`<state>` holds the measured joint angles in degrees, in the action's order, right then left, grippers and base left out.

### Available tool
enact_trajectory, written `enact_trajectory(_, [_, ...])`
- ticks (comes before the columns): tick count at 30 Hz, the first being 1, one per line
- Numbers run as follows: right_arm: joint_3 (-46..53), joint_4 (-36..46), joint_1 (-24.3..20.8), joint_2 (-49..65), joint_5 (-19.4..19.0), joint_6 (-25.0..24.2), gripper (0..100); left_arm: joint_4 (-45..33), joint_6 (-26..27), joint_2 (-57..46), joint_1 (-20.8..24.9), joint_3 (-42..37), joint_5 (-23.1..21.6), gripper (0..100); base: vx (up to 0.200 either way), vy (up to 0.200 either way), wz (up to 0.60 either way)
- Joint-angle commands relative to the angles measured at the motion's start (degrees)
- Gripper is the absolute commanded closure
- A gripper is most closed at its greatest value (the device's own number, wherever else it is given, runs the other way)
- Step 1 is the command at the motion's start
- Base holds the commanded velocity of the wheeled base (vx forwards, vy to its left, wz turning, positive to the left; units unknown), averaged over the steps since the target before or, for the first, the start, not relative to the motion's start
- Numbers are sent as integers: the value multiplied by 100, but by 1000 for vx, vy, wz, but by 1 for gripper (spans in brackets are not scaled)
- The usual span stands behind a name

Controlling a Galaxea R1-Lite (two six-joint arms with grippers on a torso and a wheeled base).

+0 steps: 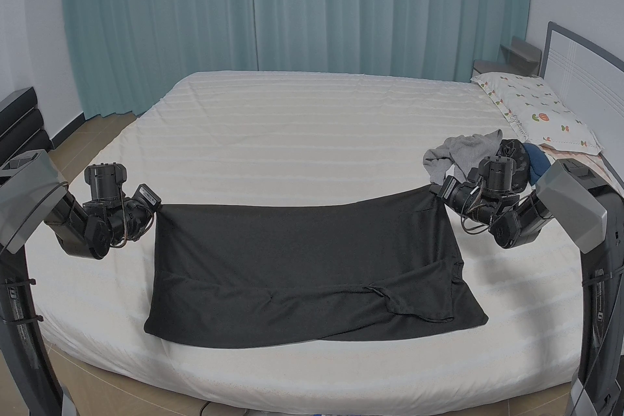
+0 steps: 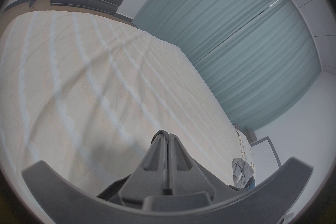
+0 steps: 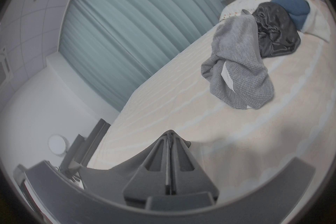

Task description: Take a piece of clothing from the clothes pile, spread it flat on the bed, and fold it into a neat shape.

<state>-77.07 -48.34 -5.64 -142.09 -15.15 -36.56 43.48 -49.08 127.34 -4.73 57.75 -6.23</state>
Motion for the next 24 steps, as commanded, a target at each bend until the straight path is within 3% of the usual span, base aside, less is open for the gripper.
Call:
enact_trajectory(1, [43, 44, -86, 6, 30, 413, 100, 2, 4, -17, -2, -44, -1, 100, 0, 0, 0])
enact_trajectory(13, [254, 8, -7, 112, -102, 395, 100, 11, 12, -52, -10, -123, -36, 100, 0, 0, 0])
enact_trajectory(20, [192, 26, 169, 226, -181, -202, 100, 20, 12, -131, -37, -194, -71, 100, 0, 0, 0])
enact_trajectory(24, [254, 26, 160, 164, -181, -211, 100, 20, 12, -87, -37, -194, -80, 100, 0, 0, 0])
